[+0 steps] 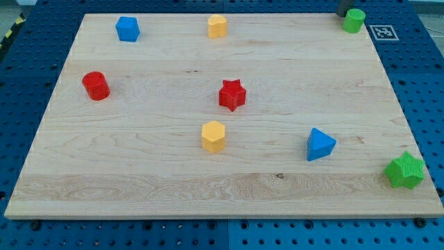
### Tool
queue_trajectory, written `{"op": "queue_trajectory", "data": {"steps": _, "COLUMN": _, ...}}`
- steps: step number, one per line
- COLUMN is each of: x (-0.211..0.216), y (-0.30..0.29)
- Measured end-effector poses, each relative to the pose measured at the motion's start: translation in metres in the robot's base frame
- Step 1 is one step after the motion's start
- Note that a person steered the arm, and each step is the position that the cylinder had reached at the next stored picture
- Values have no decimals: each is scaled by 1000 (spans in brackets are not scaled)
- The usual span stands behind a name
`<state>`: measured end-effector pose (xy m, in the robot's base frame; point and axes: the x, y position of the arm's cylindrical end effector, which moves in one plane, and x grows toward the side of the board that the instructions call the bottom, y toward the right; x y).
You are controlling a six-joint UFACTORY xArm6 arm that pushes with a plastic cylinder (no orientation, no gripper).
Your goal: Push the green circle towards down side
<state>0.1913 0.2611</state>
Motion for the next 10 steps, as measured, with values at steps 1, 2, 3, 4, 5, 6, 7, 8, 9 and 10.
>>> {"op": "queue_trajectory", "data": {"steps": 1, "x": 0, "y": 6}}
{"op": "queue_trajectory", "data": {"steps": 2, "x": 6, "y": 6}}
{"op": "queue_trajectory", "data": {"steps": 3, "x": 14, "y": 6}}
{"op": "queue_trajectory", "data": {"steps": 4, "x": 26, "y": 6}}
{"op": "queue_trajectory", "data": {"steps": 5, "x": 0, "y": 8}}
{"op": "queue_trajectory", "data": {"steps": 6, "x": 1, "y": 15}}
{"op": "queue_trajectory", "data": {"steps": 7, "x": 31, "y": 28}}
{"op": "queue_trajectory", "data": {"steps": 8, "x": 50, "y": 28}}
{"op": "queue_trajectory", "data": {"steps": 9, "x": 50, "y": 28}}
{"op": "queue_trajectory", "data": {"steps": 10, "x": 52, "y": 26}}
